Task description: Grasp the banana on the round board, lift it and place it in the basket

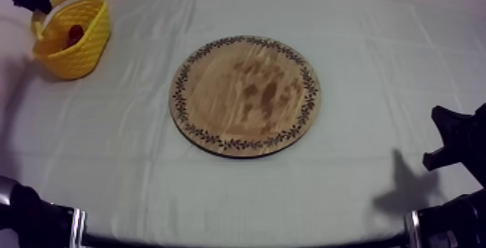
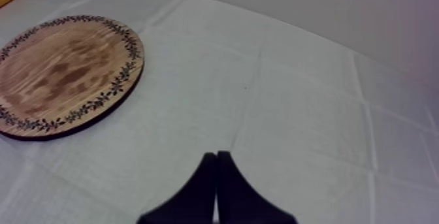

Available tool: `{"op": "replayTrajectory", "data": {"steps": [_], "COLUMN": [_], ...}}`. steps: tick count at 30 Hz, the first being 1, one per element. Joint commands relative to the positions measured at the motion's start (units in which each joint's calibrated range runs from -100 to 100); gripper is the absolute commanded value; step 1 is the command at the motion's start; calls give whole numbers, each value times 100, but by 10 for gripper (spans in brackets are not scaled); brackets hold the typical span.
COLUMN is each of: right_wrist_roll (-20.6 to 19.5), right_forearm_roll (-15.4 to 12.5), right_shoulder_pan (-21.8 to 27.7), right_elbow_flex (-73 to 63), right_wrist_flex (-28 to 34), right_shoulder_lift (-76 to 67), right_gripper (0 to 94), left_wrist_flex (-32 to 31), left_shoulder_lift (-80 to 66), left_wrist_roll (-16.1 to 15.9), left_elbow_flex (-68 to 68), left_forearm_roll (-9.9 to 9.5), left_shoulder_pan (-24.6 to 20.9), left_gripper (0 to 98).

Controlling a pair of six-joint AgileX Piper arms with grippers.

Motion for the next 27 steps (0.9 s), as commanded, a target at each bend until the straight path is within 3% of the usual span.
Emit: {"op": "replayTrajectory", "data": {"steps": [1, 6, 13, 16, 23, 27], "right_wrist_roll": [-3, 0, 2, 2, 2, 2], "right_forearm_roll": [0, 0, 0, 0, 0, 0], "right_shoulder_pan": [0, 0, 0, 0, 0, 0], "right_elbow_flex": [-3, -3, -3, -3, -3, -3], "right_wrist_flex": [4, 4, 4, 4, 4, 4], "right_shoulder_lift": [3, 3, 3, 3, 3, 3], "right_gripper": [2, 2, 2, 2, 2, 2], "left_wrist_flex": [-20, 16, -3, -40, -432, -851], "left_shoulder_lift": [55, 15, -875, -1470, -2923, -3836], "left_wrist_roll": [-20, 38, 158, 228, 384, 505], "left_elbow_flex": [-25, -1, 461, 707, 1563, 2347], "left_forearm_roll": [-7, 1, 48, 61, 232, 257], "left_shoulder_pan": [2, 13, 51, 87, 167, 287], "left_gripper": [532, 708, 678, 591, 207, 101]}}
